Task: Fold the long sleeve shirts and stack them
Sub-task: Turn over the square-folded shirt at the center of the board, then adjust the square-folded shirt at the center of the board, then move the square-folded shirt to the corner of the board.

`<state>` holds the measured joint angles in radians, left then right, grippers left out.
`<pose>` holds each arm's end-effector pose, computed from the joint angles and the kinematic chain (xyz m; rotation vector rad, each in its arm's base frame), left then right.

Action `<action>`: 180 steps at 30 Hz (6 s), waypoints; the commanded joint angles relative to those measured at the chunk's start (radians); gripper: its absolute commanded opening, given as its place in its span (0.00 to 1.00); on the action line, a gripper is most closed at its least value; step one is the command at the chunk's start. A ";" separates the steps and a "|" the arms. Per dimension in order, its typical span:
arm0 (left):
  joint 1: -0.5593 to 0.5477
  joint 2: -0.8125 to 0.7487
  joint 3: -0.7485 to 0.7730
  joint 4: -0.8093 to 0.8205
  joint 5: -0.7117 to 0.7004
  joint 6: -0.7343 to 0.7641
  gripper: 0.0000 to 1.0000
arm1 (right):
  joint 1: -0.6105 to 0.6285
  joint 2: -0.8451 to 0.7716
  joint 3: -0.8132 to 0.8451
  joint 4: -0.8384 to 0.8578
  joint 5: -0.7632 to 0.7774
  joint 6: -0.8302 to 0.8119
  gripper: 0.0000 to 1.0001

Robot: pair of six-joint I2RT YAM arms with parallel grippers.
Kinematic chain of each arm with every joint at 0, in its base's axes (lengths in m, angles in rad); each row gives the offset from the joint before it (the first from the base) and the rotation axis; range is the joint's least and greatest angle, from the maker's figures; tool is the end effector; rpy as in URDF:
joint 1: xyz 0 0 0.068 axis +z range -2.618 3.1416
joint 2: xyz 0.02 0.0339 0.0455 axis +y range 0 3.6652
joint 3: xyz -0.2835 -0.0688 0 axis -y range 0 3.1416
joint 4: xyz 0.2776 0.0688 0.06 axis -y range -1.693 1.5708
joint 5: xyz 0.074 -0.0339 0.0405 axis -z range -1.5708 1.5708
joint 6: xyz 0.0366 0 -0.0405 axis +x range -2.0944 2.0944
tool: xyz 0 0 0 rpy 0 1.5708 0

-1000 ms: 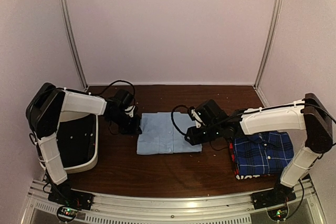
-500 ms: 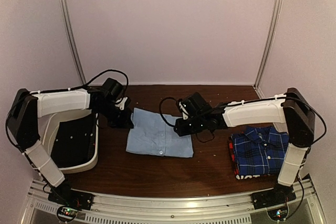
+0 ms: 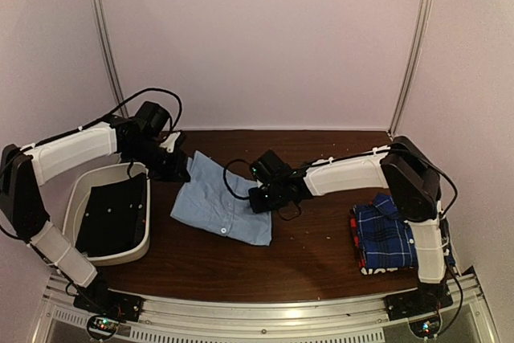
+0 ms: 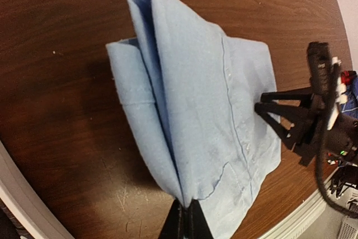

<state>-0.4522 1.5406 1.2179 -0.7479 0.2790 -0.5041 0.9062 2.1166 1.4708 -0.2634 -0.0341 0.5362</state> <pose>0.3069 -0.1603 0.2699 0.0272 2.7496 -0.6656 0.3030 0.3888 0.1494 -0.4927 2.5501 0.6222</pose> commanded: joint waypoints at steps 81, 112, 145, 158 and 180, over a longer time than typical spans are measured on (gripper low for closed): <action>-0.264 0.222 0.154 0.229 -0.094 -0.185 0.55 | -0.189 -0.652 -0.651 0.138 -0.089 0.122 0.65; -0.056 0.421 0.025 0.368 0.120 0.042 0.55 | -0.176 -0.331 -0.626 0.345 -0.137 0.186 0.59; -0.070 0.315 0.009 0.194 -0.081 -0.070 0.40 | -0.248 -0.256 -0.296 0.009 -0.029 -0.074 0.38; -0.080 0.235 -0.111 0.302 0.015 -0.104 0.44 | -0.190 -0.484 -0.401 -0.040 -0.009 -0.046 0.49; -0.144 0.364 -0.075 0.365 0.034 -0.169 0.11 | -0.178 -0.687 -0.506 -0.052 0.030 -0.014 0.49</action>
<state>-0.5804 1.8778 1.1183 -0.3977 0.3180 -0.6552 0.7288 1.4742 0.9806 -0.3038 -0.0399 0.5098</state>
